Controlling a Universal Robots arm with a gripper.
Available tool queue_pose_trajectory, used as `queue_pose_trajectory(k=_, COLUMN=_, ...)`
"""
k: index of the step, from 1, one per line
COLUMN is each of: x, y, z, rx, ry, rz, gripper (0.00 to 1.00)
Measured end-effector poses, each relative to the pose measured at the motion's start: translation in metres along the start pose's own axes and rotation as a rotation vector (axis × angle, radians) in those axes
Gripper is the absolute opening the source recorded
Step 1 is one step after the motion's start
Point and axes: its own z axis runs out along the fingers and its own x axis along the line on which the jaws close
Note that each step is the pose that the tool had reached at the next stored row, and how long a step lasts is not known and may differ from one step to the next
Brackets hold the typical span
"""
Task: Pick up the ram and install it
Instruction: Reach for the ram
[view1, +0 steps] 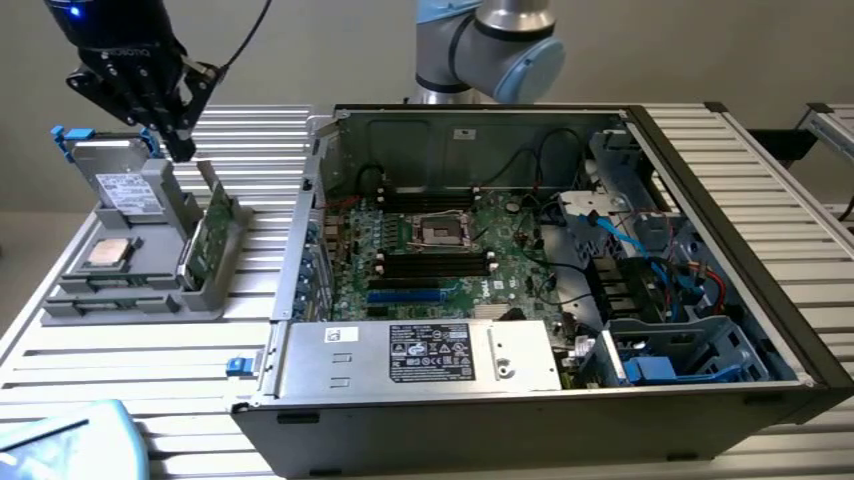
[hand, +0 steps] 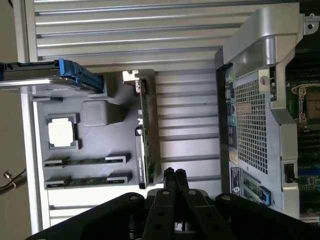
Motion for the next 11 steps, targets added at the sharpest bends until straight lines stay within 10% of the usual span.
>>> queue_pose_trajectory(k=7, x=0.03, y=-0.004, z=0.0106, rx=0.0003, ry=0.0043, rz=0.0, gripper=0.11)
queue_pose_trajectory(k=11, x=0.037, y=-0.0091, z=0.0176, rx=0.0012, ry=0.0171, rz=0.0, gripper=0.11)
